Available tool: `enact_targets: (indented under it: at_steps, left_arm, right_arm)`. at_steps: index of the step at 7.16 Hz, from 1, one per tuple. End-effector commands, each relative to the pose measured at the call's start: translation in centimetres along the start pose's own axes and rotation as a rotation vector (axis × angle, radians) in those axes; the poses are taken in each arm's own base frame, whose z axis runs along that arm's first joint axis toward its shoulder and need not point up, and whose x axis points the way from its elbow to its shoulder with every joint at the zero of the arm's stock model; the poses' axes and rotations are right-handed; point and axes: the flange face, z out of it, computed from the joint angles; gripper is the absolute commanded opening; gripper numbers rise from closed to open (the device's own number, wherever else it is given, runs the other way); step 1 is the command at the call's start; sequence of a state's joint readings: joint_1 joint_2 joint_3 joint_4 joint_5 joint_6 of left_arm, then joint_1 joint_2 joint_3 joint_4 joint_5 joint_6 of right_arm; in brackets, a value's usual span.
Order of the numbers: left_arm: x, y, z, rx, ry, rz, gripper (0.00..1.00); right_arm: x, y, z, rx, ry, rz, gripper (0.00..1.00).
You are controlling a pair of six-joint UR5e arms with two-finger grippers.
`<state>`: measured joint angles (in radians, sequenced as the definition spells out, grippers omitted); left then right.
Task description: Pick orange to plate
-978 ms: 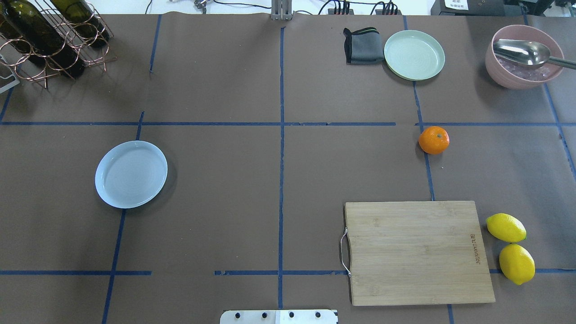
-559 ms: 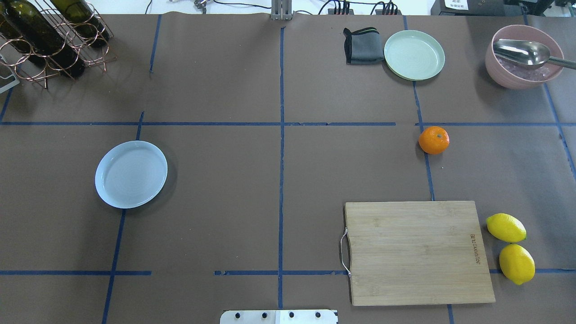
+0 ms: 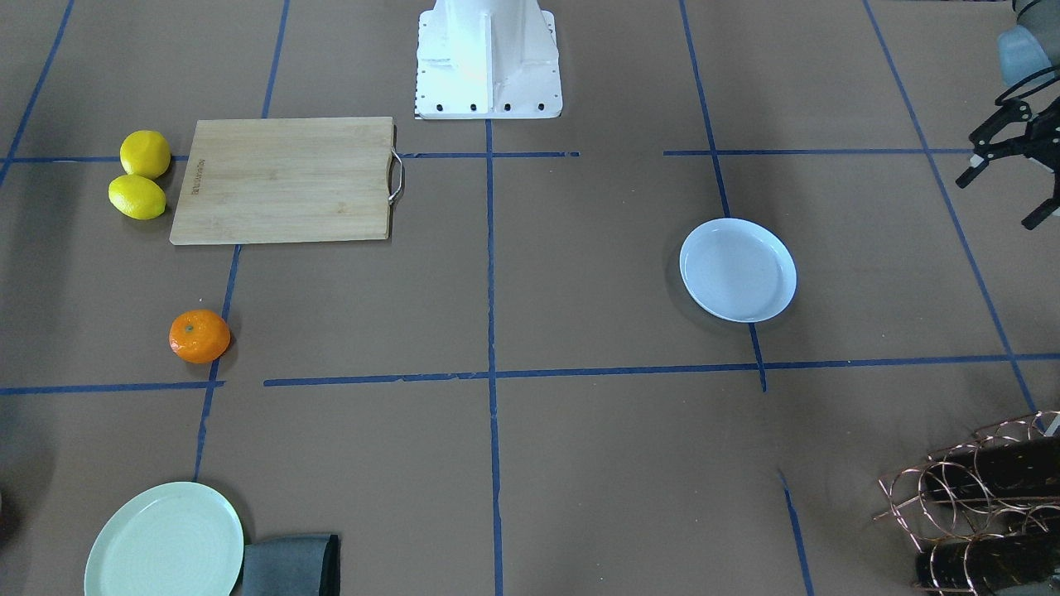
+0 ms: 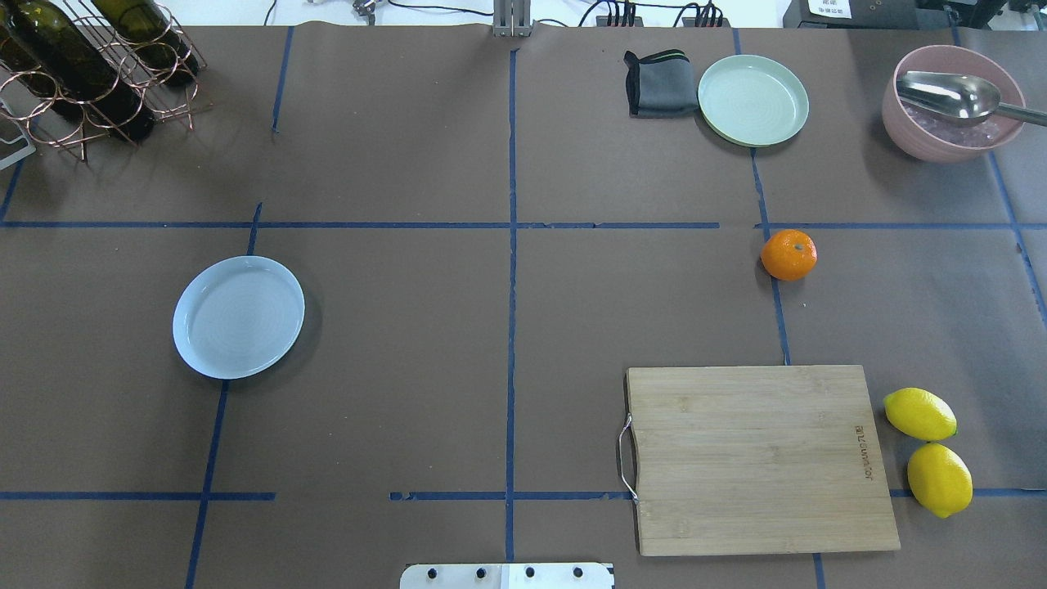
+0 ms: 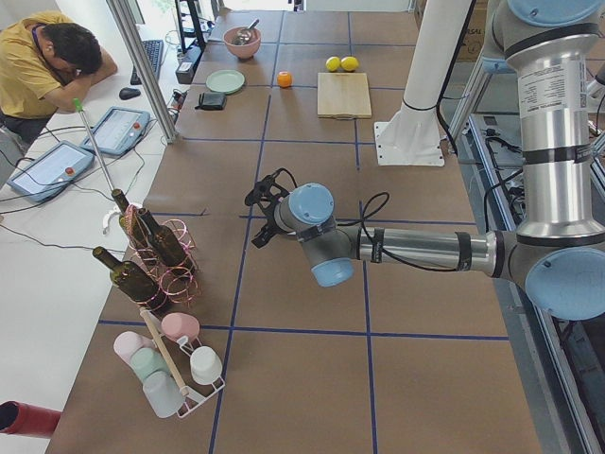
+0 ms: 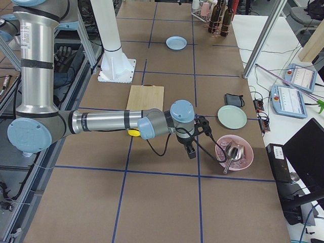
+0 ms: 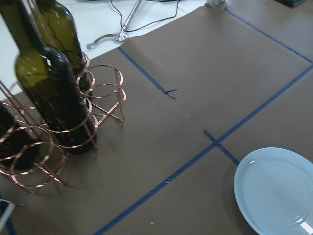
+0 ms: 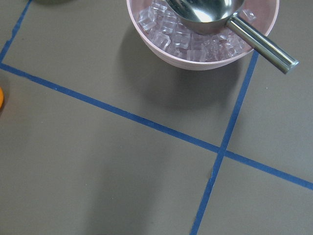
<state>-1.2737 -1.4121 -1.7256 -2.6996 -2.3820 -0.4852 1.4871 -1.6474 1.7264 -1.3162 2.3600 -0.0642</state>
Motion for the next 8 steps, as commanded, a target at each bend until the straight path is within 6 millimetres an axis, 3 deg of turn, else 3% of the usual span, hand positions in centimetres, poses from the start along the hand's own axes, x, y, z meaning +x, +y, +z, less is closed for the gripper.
enact_targets:
  at_steps: [1,3,5,8]
  left_arm:
    - [3.2,1.6,6.6,-0.014,-0.074,-0.176,1.00]
    - [6.9,4.0,12.5,-0.003,-0.144,-0.311,1.00]
    - [10.0,6.3,16.7,0.024,-0.194,-0.411,1.00]
    - [10.7,7.7,19.4,0.027,-0.231,-0.398,1.00]
  right_arm:
    - [0.1,0.2,0.1,-0.003,0.000,0.002,1.00]
    - [0.1,0.3,0.1,-0.003,0.001,0.004,1.00]
    - [0.1,0.3,0.1,-0.003,0.000,0.000,1.00]
    - [0.1,0.3,0.0,-0.001,0.001,-0.001,1.00]
